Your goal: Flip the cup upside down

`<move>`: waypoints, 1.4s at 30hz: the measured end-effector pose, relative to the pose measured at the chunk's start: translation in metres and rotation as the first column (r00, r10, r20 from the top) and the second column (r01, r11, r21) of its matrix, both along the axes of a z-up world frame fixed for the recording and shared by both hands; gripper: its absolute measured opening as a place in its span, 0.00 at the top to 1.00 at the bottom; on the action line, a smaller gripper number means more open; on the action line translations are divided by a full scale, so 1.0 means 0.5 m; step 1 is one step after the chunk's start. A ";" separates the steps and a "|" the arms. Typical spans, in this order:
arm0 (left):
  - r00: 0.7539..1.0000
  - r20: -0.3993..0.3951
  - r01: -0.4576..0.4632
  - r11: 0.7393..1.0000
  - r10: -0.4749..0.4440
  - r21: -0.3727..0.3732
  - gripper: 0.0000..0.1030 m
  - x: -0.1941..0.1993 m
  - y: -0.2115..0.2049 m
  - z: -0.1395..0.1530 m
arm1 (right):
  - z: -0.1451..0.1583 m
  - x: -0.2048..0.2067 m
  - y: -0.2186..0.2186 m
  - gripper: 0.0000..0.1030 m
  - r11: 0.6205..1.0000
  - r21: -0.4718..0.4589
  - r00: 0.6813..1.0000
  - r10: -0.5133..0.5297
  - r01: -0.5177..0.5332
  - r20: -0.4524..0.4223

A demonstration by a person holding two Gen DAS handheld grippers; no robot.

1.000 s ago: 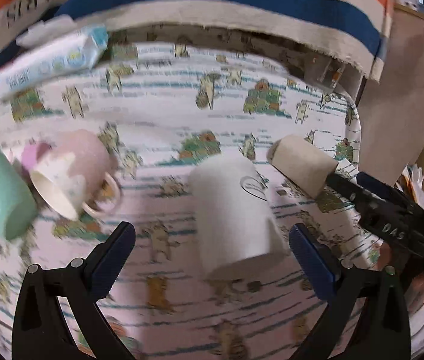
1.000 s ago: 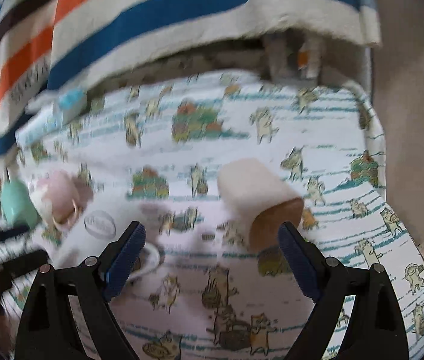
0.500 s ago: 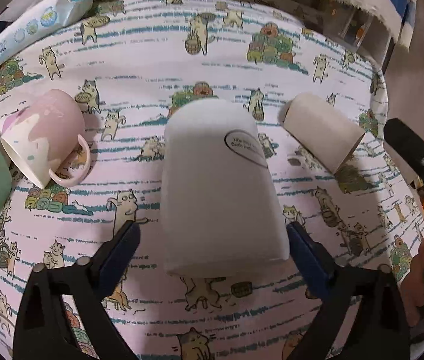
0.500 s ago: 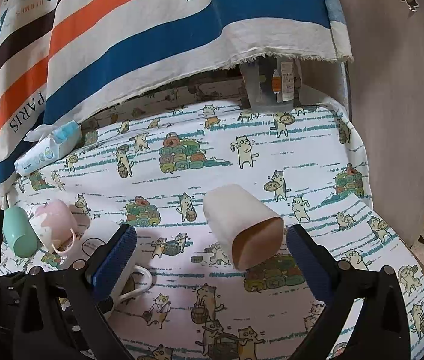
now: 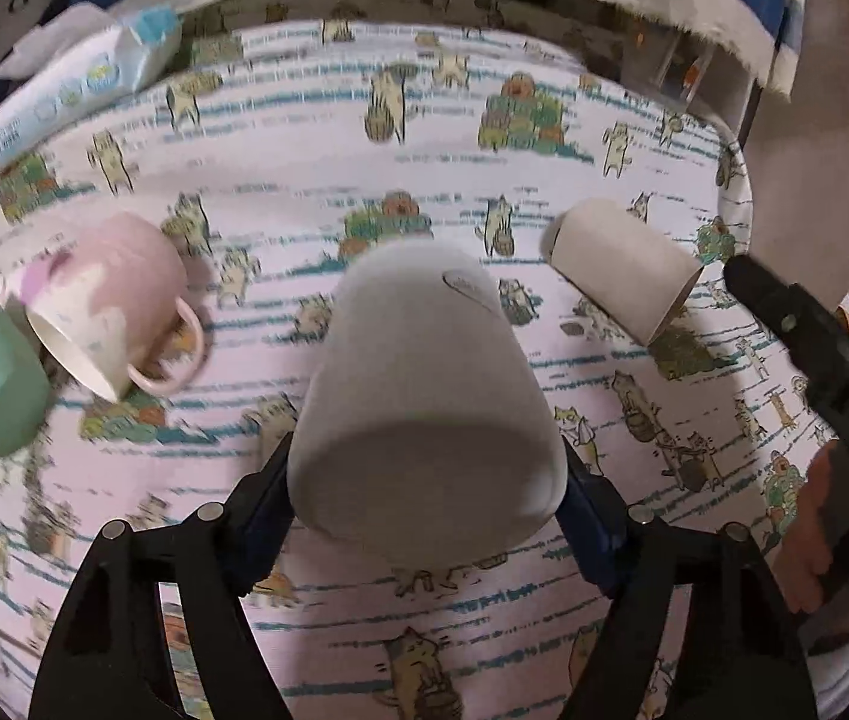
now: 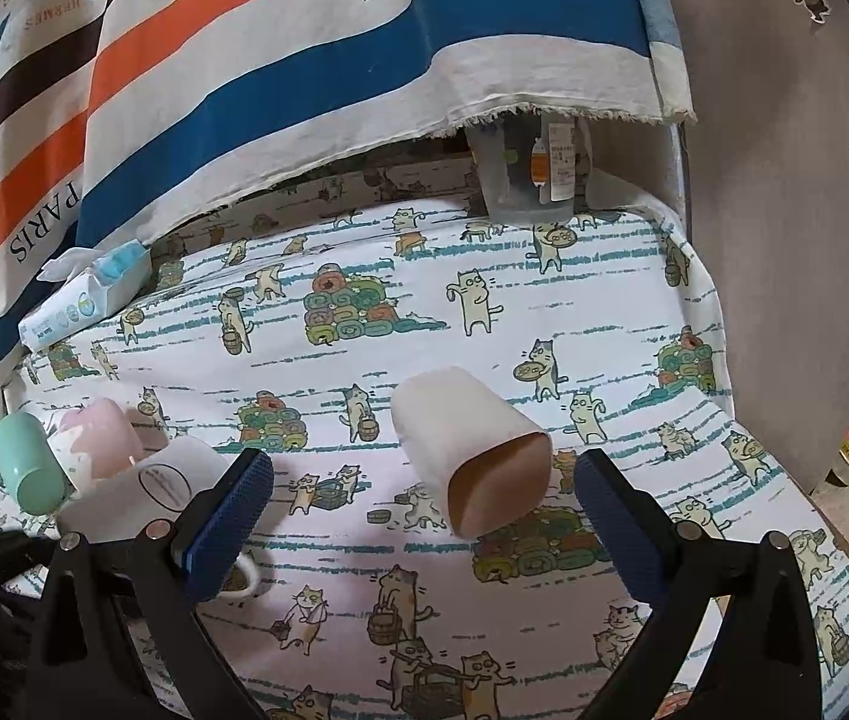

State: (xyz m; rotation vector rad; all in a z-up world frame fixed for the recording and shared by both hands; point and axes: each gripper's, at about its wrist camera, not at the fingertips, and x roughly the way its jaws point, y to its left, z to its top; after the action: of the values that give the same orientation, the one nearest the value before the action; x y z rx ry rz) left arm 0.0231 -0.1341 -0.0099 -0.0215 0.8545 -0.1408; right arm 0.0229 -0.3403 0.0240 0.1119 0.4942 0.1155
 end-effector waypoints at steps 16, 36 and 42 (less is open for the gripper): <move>1.000 0.019 -0.008 0.999 0.008 0.034 0.26 0.113 0.028 0.045 | -0.003 0.002 -0.005 0.02 1.000 -0.008 1.000 -0.019 0.019 -0.009; 0.991 0.097 0.088 0.994 -0.095 0.070 0.26 0.134 0.013 0.027 | -0.003 -0.006 0.019 0.02 0.994 -0.100 0.999 -0.031 0.035 0.040; 0.977 0.187 0.092 0.994 -0.101 0.056 0.19 0.097 0.036 0.060 | 0.006 -0.019 0.017 0.01 0.996 -0.081 0.995 -0.031 0.039 0.099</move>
State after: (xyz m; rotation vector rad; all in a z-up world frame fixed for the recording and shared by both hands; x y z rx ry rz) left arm 0.0717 -0.1160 0.0199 0.0764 0.6676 -0.2110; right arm 0.0133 -0.3320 0.0272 0.0338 0.3989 0.0660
